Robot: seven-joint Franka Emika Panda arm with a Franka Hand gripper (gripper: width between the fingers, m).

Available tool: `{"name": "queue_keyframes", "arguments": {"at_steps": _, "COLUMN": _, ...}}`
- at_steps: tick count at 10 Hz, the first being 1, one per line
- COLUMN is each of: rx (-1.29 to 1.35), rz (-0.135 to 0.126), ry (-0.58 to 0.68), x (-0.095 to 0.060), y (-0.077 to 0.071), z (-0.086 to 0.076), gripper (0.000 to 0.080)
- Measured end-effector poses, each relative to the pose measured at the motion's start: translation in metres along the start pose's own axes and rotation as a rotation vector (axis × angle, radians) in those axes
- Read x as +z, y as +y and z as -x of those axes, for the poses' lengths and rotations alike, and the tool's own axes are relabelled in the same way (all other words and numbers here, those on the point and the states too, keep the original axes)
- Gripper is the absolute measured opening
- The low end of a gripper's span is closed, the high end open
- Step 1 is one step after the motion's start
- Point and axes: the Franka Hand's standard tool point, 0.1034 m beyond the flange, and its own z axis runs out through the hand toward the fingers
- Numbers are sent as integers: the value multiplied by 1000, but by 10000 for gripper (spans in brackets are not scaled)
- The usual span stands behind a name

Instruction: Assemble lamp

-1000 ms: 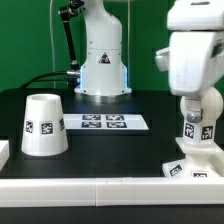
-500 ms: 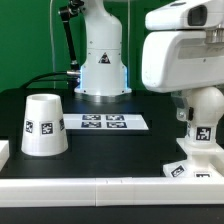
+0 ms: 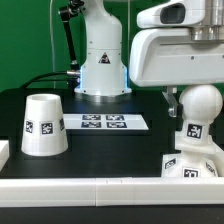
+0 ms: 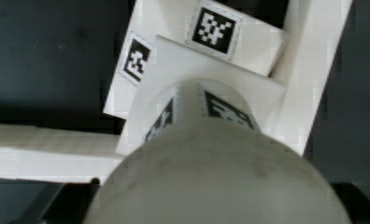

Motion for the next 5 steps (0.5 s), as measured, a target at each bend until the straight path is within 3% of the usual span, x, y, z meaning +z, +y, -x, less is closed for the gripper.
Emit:
{"name": "queue_keyframes", "arguments": {"at_steps": 1, "rx": 31, "rz": 0, "ry": -1, "x": 1, "y": -1, "z": 0, "gripper": 653}}
{"name": "queue_keyframes", "arguments": {"at_steps": 5, "rx": 23, "rz": 0, "ry": -4, "x": 1, "y": 0, "z": 2, "gripper": 697}}
